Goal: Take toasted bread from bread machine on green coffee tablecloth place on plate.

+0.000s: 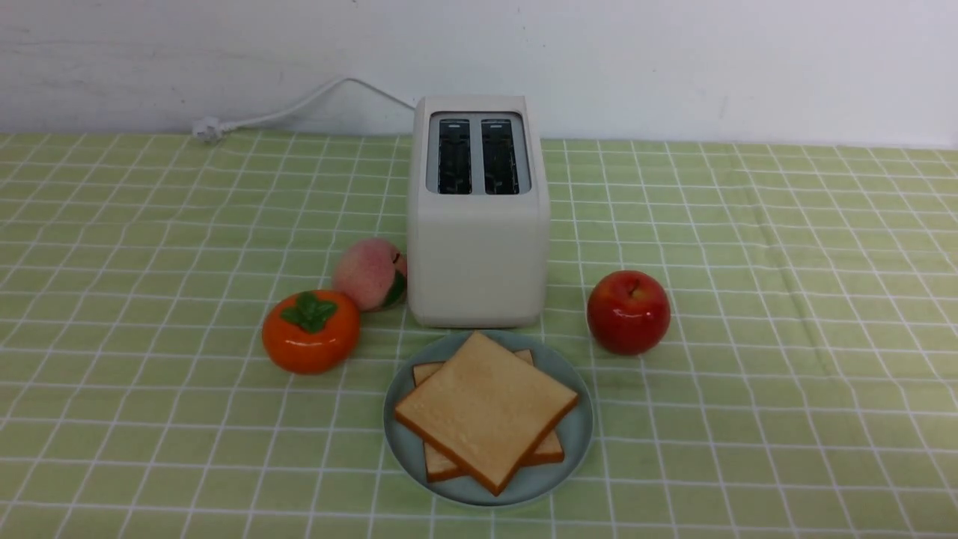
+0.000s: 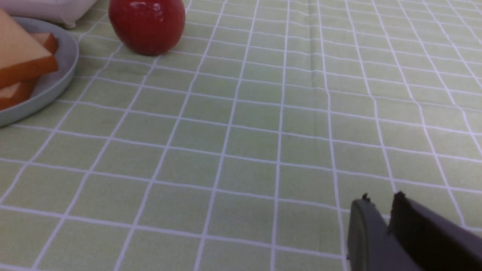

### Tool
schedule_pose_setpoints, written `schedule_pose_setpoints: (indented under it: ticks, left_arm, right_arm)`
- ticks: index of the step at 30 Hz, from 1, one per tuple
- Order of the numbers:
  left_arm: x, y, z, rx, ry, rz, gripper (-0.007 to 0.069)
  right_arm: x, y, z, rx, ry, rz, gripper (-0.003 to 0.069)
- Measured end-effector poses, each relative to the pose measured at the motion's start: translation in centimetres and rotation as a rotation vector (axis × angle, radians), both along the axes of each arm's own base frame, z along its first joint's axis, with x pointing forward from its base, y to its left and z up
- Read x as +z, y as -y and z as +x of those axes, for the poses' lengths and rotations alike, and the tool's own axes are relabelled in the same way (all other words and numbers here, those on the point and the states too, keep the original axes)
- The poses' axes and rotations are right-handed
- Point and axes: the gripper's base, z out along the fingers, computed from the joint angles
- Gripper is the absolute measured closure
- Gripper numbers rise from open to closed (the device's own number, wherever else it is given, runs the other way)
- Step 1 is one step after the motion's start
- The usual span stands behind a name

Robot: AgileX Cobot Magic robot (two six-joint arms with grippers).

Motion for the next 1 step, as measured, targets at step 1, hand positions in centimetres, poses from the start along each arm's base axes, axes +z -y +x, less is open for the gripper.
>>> schedule_pose_setpoints:
  ticks: [1]
  left_arm:
    - [0.0,0.0,0.0,0.0,0.0,0.0,0.062]
  right_arm:
    - [0.0,0.0,0.0,0.0,0.0,0.0,0.0553]
